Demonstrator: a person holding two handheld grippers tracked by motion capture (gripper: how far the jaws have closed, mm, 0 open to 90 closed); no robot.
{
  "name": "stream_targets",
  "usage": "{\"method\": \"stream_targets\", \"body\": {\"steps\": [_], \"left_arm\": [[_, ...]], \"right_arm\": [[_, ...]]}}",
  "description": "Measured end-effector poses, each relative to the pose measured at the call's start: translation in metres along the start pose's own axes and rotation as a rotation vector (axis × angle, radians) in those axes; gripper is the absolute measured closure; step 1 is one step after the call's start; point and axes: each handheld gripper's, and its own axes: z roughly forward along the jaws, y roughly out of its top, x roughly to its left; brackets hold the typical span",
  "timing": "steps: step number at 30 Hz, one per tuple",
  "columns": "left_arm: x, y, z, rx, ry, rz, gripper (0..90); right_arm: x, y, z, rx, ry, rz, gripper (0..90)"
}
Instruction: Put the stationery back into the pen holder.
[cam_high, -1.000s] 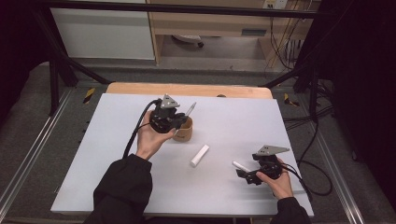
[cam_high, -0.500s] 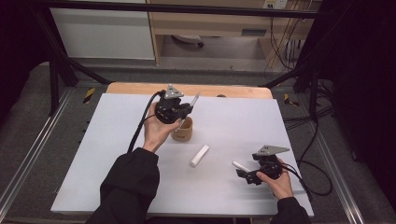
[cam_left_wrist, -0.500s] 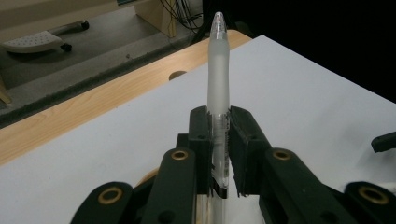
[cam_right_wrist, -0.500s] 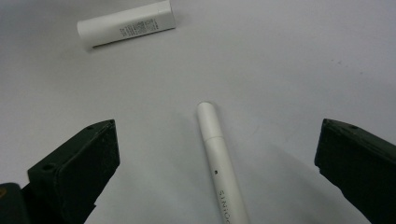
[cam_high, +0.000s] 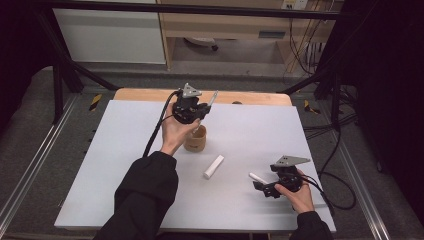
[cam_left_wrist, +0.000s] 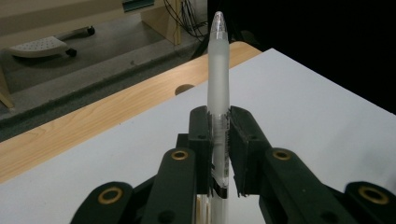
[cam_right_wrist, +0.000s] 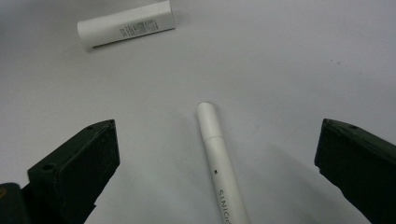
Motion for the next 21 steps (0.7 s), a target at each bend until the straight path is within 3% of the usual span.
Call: {"method": "stream_targets", "body": {"steps": [14,21], "left_arm": [[0.008,-0.013,0.03,0.026,0.003,-0.002,79.1],[0.014,-0.024,0.035,0.034,0.006,0.003,79.1]], "right_arm": [[0.0,0.0,0.0,0.0,0.002,0.001,0.7],[0.0,0.0,0.0,0.004,0.003,0.002,0.7]]}}
